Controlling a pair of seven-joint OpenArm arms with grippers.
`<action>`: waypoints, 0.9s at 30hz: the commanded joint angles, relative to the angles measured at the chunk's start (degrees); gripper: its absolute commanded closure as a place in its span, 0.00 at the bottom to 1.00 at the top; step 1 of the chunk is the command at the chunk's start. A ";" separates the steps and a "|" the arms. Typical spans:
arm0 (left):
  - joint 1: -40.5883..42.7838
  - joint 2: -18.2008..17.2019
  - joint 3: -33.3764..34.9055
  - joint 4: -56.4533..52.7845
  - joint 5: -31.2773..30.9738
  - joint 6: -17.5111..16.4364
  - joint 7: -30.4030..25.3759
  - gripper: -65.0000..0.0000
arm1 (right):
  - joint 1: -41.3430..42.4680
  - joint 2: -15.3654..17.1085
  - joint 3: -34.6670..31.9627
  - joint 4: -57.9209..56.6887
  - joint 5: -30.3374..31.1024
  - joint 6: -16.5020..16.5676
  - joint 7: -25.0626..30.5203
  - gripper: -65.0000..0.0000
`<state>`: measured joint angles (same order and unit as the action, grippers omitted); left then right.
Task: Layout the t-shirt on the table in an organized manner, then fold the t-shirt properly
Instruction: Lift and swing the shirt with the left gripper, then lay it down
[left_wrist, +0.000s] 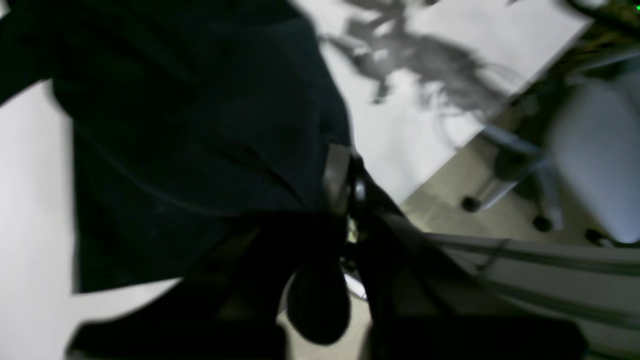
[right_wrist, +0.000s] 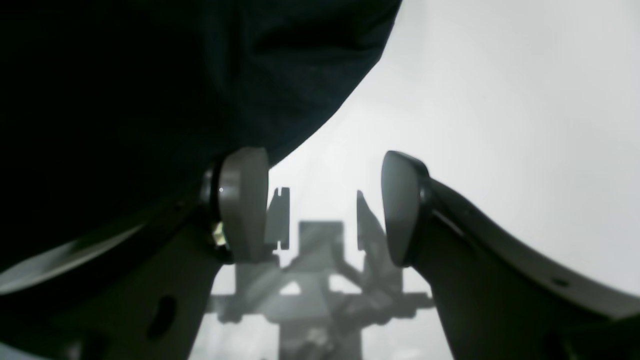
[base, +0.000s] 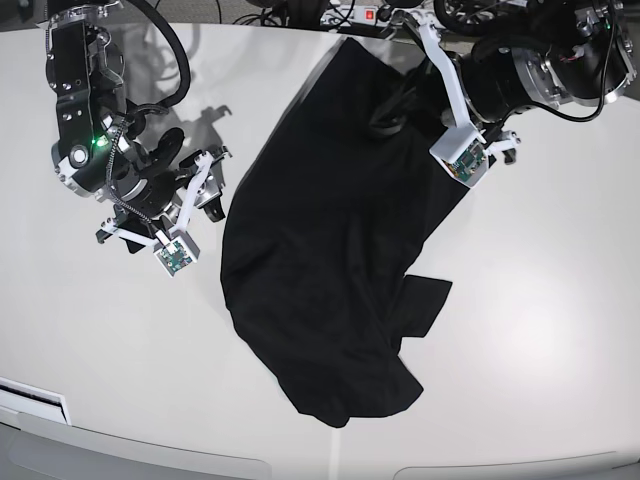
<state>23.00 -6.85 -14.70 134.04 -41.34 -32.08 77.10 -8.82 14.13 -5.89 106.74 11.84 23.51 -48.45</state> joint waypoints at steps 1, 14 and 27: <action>-0.48 -1.14 -0.11 0.96 0.63 0.37 -1.92 1.00 | 0.74 0.35 0.26 0.85 0.20 -0.13 0.83 0.43; -9.16 -16.22 -16.94 0.96 8.37 9.33 -6.43 1.00 | 0.74 0.31 0.26 0.85 0.22 0.04 0.83 0.43; -11.32 -22.21 -19.56 -2.38 -2.91 6.86 -7.82 1.00 | -1.46 0.15 -4.55 0.85 8.22 12.98 0.17 0.43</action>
<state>12.19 -28.25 -34.09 130.87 -44.07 -25.54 70.50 -11.22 14.09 -10.74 106.74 19.42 36.51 -49.54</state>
